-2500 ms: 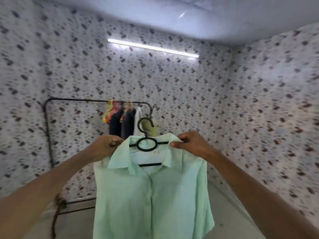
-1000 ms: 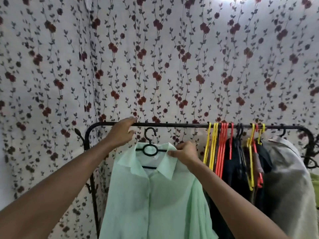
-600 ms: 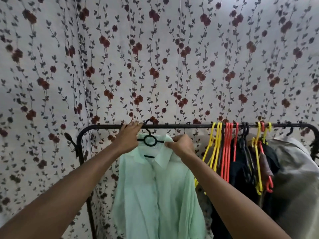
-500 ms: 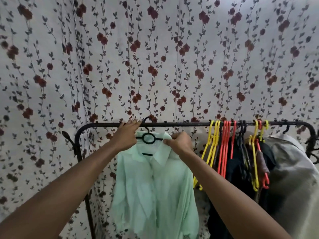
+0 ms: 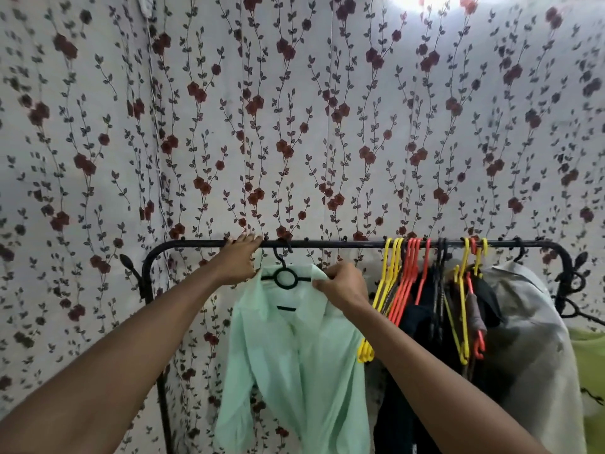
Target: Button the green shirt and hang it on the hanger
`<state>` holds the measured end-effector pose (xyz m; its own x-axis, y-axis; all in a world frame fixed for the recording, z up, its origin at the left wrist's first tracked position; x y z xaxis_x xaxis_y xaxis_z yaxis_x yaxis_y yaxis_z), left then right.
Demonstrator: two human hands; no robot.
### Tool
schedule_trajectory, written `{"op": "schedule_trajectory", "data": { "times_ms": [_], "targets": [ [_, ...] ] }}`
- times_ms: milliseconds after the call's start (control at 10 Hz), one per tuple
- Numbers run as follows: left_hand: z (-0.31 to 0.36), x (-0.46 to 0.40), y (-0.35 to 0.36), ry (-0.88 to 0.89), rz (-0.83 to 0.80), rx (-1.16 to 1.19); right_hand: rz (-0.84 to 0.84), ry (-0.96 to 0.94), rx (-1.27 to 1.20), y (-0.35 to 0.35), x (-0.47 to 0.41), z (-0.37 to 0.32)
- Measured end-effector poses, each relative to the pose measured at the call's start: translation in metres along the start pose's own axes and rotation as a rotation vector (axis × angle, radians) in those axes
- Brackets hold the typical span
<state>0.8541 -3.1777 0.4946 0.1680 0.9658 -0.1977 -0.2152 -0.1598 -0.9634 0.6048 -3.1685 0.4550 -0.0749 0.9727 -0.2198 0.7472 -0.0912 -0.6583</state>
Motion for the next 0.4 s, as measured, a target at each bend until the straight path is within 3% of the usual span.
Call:
{"op": "schedule_trajectory", "data": {
  "times_ms": [200,400],
  "targets": [
    [0.013,0.016,-0.012,-0.016,-0.015,-0.027,-0.014,-0.086,-0.070,-0.018,0.002,0.006],
    [0.043,0.063,-0.051,0.004,0.155,-0.152,0.048,-0.281,-0.059,-0.092,0.039,-0.025]
  ]
}}
Point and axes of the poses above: each hand's wrist, its own x-axis away from the middle knuckle, its own y-axis out of the palm, z = x × y, the point moved 10 cm from there along -x, towards the middle knuckle, and after that the axes turned 9 degrees about -z, right-handed, at the moved point
